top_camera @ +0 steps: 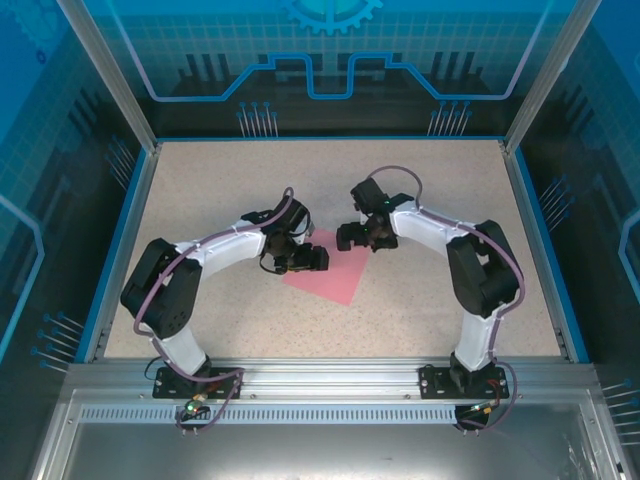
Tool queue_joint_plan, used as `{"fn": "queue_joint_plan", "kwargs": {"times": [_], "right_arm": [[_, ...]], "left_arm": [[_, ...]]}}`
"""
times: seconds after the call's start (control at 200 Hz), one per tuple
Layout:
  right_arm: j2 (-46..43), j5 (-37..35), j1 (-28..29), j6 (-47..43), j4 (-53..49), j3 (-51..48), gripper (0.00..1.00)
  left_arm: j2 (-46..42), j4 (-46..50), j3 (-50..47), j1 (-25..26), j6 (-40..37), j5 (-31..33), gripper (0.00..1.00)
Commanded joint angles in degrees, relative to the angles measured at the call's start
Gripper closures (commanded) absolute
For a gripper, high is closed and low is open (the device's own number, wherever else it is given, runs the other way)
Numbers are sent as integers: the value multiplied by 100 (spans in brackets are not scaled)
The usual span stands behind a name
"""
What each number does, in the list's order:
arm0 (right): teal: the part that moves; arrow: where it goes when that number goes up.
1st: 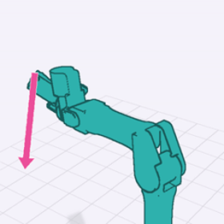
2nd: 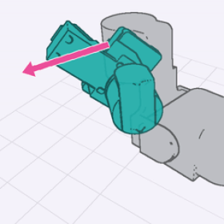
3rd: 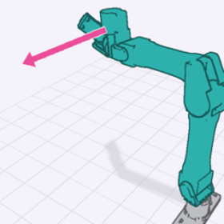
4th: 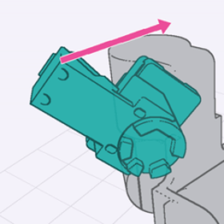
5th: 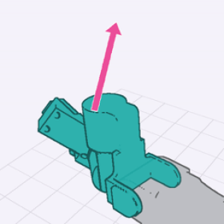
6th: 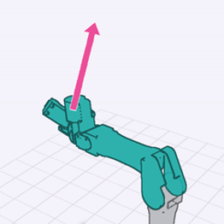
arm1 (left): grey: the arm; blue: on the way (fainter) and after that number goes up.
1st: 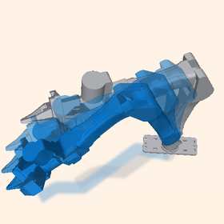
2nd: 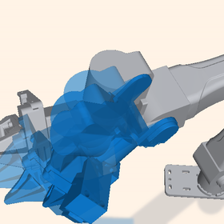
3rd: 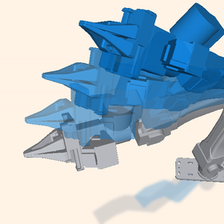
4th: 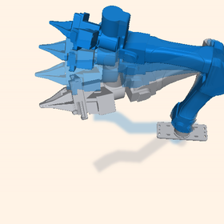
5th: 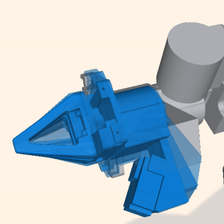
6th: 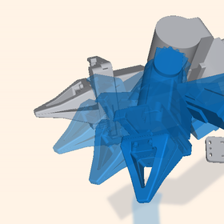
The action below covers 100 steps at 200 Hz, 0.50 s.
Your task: Fold a paper plane with a square sheet of paper (fold left side to right side)
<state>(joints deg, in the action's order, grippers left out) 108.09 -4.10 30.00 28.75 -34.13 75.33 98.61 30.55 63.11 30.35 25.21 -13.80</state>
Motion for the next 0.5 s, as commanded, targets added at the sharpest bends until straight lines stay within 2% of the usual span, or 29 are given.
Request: {"fn": "queue_joint_plan", "kwargs": {"times": [0.0, 0.3, 0.495], "right_arm": [[319, -104, 122, 104, -383, 315, 1], [990, 86, 449, 218, -454, 534, 1], [1049, 491, 701, 263, -380, 604, 4]], "left_arm": [[152, 307, 20, -56, 62, 13, 23], [616, 202, -133, -62, 97, 52, 34], [698, 80, -266, -58, 136, 18, 41]]}}
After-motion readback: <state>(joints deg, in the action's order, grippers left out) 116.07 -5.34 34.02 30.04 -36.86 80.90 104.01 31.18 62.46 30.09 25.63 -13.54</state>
